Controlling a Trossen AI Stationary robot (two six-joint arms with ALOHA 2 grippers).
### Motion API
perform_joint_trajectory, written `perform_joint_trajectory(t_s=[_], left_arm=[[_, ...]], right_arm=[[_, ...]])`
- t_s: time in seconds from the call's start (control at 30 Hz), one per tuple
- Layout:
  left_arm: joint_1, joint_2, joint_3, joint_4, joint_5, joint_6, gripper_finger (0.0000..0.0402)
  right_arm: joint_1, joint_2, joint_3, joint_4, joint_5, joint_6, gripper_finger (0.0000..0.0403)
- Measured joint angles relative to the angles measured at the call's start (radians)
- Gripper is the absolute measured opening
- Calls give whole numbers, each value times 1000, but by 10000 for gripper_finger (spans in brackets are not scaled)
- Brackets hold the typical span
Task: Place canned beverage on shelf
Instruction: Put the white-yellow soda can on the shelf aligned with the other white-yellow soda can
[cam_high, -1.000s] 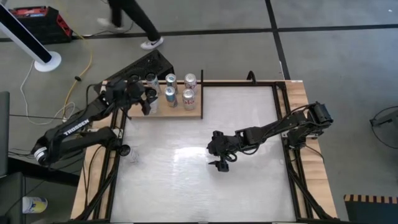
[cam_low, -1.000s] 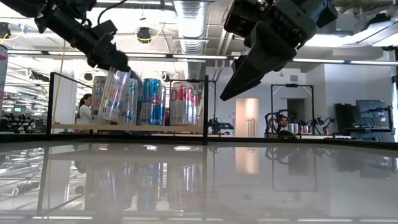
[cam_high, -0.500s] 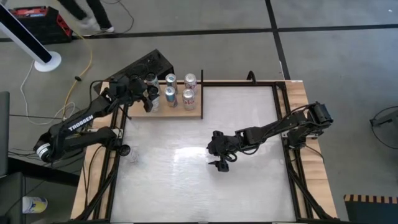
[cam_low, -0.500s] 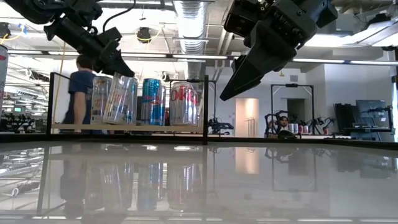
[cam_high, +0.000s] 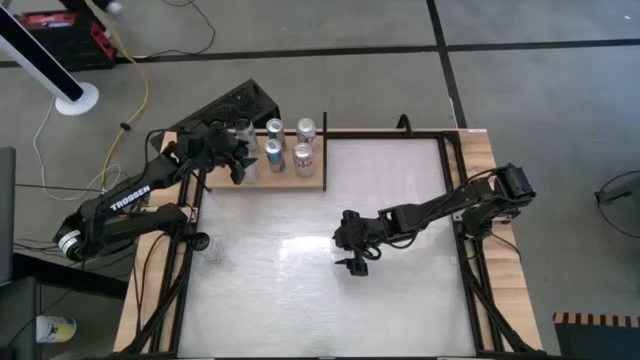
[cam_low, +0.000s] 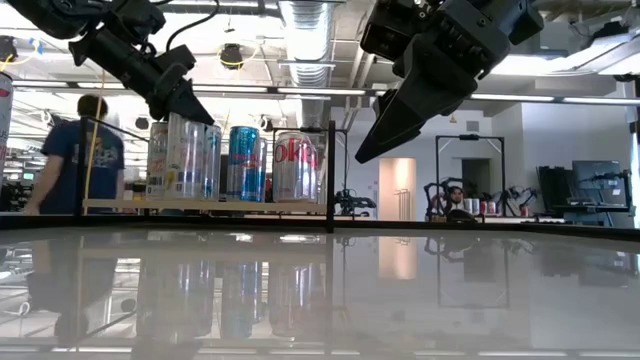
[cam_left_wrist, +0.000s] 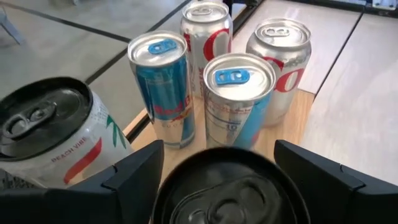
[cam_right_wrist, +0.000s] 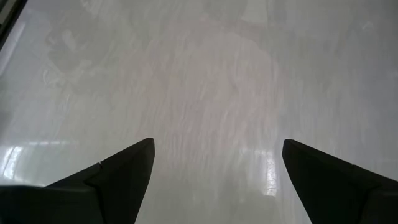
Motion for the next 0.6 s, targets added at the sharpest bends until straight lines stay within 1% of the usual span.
perform_joint_trajectory(t_s=[0.3, 0.43, 0.6], left_arm=[[-20, 0, 11, -5, 0, 8, 291], [-32, 0, 45, -15, -3, 24, 291], [-61, 0, 102, -32, -30, 37, 292]], right_arm=[[0, 0, 0, 0, 0, 4, 379], [0, 0, 0, 0, 0, 4, 379], [0, 0, 0, 0, 0, 4, 379]])
